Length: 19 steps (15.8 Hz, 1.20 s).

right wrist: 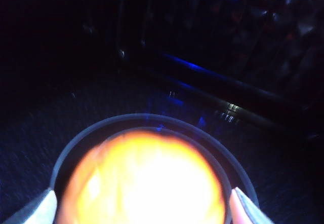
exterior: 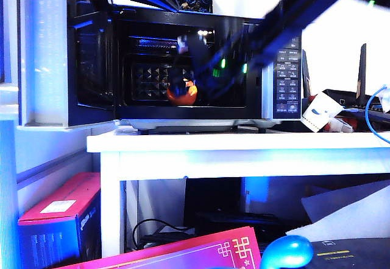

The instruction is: Open the microwave door, place the orange inside the microwave, then close the microwave door.

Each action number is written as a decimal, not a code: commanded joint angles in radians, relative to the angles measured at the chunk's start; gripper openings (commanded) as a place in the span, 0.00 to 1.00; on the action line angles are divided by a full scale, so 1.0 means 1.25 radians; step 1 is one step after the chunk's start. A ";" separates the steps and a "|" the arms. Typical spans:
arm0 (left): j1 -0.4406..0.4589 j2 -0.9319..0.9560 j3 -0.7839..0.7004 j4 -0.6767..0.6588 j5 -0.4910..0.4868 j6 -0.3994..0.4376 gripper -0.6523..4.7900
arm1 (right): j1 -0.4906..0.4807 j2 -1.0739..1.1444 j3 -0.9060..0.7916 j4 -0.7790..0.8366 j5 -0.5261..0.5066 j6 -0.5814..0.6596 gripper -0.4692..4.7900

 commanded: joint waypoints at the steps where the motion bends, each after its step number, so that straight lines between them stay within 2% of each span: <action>1: 0.008 -0.004 0.002 -0.016 -0.023 -0.007 0.21 | 0.001 -0.043 0.004 -0.044 -0.001 -0.006 1.00; 11: 0.008 -0.004 0.002 -0.016 -0.023 -0.007 0.21 | 0.001 -0.139 0.004 -0.333 -0.013 -0.011 1.00; 19: 0.008 -0.004 0.002 -0.014 -0.023 -0.009 0.21 | 0.001 -0.218 0.004 -0.768 -0.016 -0.072 1.00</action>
